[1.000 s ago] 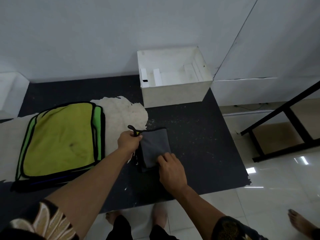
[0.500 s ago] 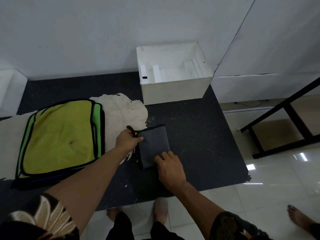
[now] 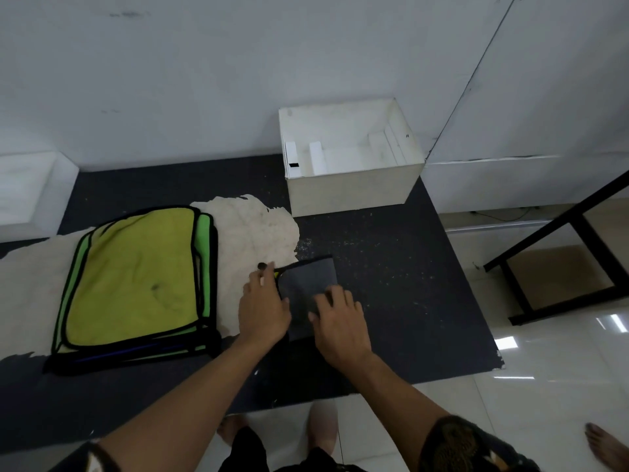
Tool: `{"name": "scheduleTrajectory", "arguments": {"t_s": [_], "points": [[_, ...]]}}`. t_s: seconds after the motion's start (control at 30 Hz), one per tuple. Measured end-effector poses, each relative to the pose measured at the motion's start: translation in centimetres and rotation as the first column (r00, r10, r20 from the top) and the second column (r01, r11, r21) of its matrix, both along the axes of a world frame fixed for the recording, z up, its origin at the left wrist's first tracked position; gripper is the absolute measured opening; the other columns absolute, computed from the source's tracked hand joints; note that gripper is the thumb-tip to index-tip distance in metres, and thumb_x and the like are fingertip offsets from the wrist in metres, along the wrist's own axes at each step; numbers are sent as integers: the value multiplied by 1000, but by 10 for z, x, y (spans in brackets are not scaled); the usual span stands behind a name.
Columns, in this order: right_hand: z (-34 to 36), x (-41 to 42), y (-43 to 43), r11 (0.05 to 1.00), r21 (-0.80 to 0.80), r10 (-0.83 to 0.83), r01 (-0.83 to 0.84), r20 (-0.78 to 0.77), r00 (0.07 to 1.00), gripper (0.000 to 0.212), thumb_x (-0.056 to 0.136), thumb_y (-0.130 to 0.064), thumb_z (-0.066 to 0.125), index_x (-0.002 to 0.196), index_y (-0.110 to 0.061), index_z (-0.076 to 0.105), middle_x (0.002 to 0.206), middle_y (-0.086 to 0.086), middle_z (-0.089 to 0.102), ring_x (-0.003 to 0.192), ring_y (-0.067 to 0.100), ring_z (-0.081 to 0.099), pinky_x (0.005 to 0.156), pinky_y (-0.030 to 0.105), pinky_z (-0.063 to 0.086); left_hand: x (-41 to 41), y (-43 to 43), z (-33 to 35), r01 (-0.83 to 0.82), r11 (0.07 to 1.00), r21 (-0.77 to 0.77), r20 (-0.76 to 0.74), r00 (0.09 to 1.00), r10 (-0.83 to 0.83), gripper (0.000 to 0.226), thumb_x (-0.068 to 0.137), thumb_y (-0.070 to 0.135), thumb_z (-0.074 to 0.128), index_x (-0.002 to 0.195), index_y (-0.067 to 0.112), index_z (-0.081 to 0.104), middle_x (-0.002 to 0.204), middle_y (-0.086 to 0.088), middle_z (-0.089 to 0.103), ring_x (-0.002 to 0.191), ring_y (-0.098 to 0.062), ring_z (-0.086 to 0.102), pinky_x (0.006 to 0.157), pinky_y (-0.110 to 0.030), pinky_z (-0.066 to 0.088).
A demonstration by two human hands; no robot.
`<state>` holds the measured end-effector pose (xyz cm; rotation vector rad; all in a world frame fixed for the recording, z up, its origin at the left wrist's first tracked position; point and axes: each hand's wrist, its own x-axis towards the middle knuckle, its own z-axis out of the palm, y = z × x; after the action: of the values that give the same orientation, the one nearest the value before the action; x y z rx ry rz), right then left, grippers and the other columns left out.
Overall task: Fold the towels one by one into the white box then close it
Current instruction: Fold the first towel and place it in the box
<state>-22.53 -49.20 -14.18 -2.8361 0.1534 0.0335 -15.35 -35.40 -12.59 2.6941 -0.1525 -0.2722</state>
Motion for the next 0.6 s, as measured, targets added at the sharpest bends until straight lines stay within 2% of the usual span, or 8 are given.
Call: {"name": "scheduleTrajectory", "arguments": {"t_s": [0.03, 0.1, 0.17, 0.23, 0.33, 0.6], "points": [[2, 6, 0, 1000, 19, 16, -14, -75, 997, 42, 96, -33, 52, 135, -18, 47, 146, 13, 37, 128, 32, 42, 96, 48, 41, 0, -1, 0, 118, 991, 62, 48, 991, -121, 74, 90, 28, 62, 151, 21, 21, 153, -10, 26, 133, -31, 37, 103, -44, 38], [3, 21, -1, 997, 48, 65, -56, -205, 977, 62, 98, -29, 47, 153, -19, 21, 162, 13, 7, 147, 32, 13, 113, 54, 24, 3, -1, -6, 342, 919, 197, 13, 936, -351, 70, 94, 33, 55, 153, 23, 18, 162, -8, 10, 145, -31, 18, 113, -47, 26], [1, 31, -7, 995, 28, 100, -95, -296, 950, 70, 99, -28, 45, 156, -19, 5, 163, 11, -9, 150, 29, -6, 117, 59, 12, 7, 1, -14, 496, 817, 293, -115, 867, -485, 70, 98, 40, 44, 155, 23, 9, 163, -7, -7, 149, -31, 0, 118, -49, 11], [-6, 34, -10, 992, 5, 117, -124, -363, 924, 69, 102, -31, 37, 156, -20, -3, 162, 10, -17, 149, 26, -16, 117, 62, 6, 9, 7, -21, 557, 755, 346, -208, 830, -518, 69, 101, 47, 30, 155, 22, -6, 160, -6, -22, 148, -29, -16, 119, -49, -2], [-13, 30, -11, 992, -12, 112, -127, -393, 913, 67, 104, -35, 29, 155, -21, -11, 160, 9, -26, 147, 25, -24, 116, 64, 1, 12, 12, -23, 580, 699, 418, -260, 814, -520, 73, 101, 52, 22, 152, 17, -16, 158, -6, -28, 146, -30, -23, 119, -50, -7], [-11, 31, -6, 991, -51, 94, -127, -422, 902, 70, 103, -35, 30, 154, -21, -15, 159, 9, -29, 146, 26, -25, 116, 64, -1, 25, 12, -17, 600, 652, 464, -305, 799, -519, 82, 98, 60, 23, 151, 13, -17, 158, -6, -28, 146, -31, -24, 120, -48, -7]]}}
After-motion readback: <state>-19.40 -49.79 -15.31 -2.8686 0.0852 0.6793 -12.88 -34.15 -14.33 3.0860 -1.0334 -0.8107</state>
